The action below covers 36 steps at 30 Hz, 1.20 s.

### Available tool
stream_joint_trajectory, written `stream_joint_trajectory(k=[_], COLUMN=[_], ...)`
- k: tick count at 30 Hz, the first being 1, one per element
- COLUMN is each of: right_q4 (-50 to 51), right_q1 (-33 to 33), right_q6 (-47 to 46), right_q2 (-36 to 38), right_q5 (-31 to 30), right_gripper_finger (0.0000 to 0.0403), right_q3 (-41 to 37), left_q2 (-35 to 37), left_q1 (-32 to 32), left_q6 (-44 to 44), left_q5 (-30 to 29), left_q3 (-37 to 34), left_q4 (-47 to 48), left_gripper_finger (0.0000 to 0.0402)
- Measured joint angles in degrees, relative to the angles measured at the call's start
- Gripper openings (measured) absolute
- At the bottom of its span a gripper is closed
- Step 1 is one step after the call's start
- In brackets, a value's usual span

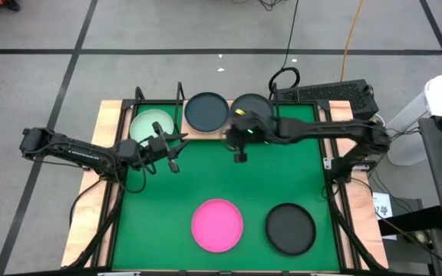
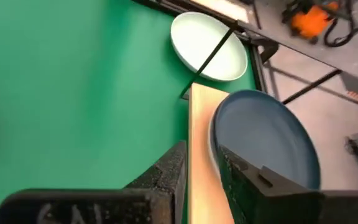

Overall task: Place and stack plates onto a shelf
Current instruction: Stack the light green plate on top of the dark blue plate on the shelf

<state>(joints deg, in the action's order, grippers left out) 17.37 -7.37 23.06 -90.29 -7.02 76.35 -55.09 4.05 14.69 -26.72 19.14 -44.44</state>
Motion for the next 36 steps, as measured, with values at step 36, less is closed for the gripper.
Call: stream_joint_trajectory(k=[36], right_q4=[-30.84], right_q1=[18.42], right_q6=[-2.68], right_q2=[31.04], right_q5=[-15.69], right_gripper_finger=[0.0079], right_q3=[-39.44], left_q2=[-5.19], left_q1=[0.63], left_q6=[-43.71], left_q5=[-1.88], left_q3=[19.87], left_q4=[88.57], left_gripper_finger=[0.0113])
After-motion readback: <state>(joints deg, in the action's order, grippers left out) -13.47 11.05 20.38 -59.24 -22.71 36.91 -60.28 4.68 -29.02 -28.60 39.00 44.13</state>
